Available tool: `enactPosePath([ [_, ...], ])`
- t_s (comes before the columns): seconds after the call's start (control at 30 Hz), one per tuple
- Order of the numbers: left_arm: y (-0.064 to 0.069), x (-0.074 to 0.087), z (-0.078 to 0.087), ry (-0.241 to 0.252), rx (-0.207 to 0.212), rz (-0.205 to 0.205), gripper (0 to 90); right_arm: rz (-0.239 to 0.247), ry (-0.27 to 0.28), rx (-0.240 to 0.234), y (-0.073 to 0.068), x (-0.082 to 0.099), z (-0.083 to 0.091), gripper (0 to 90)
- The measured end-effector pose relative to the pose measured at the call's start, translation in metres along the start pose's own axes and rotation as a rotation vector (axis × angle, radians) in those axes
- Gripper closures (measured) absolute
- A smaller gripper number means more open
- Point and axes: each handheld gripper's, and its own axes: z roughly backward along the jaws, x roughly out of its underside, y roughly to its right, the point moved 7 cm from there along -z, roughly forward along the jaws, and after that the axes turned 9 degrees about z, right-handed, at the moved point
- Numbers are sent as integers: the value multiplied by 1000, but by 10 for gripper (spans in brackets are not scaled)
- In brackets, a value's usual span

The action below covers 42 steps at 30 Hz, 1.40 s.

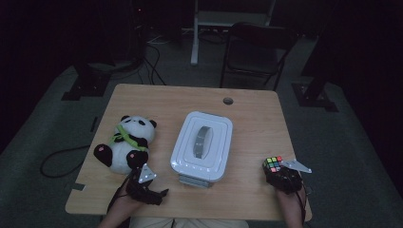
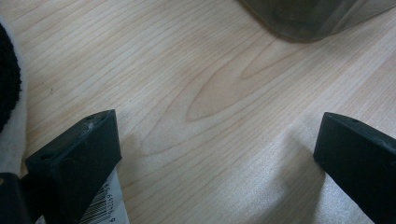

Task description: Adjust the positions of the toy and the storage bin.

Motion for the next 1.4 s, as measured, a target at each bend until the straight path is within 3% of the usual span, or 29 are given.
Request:
enactPosePath([
  [0.17,0,0,0,0,4,-4,12,8,-5,-18,-1,0,1,330],
  [0.3,0,0,0,0,5,-5,12,11,-10,-36,-1,0,4,214],
  [0.37,0,0,0,0,7,-7,12,30,0,-12,1,-4,8,189],
  [0.43,-1,0,0,-1,10,-9,12,42,18,13,3,-11,14,145],
  [0.6,-1,0,0,-1,10,-10,12,67,106,6,0,-33,26,142],
  [0.7,-1,0,0,-1,10,-9,12,123,138,-40,-16,-45,26,138],
  [0.83,-1,0,0,-1,10,-9,12,192,178,-144,-49,-56,24,136],
  [0.97,-1,0,1,-3,10,-12,12,246,181,-216,-77,-56,16,136],
  [1.03,-1,0,1,-3,10,-12,12,251,173,-247,-86,-51,9,136],
  [1.2,-1,0,1,-3,12,-13,12,257,157,-294,-98,-35,-8,136],
  [1.33,-1,0,1,-4,14,-17,12,274,122,-288,-100,-28,-18,136],
  [1.4,0,1,2,-12,14,-12,12,265,139,-274,-99,-29,-19,136],
])
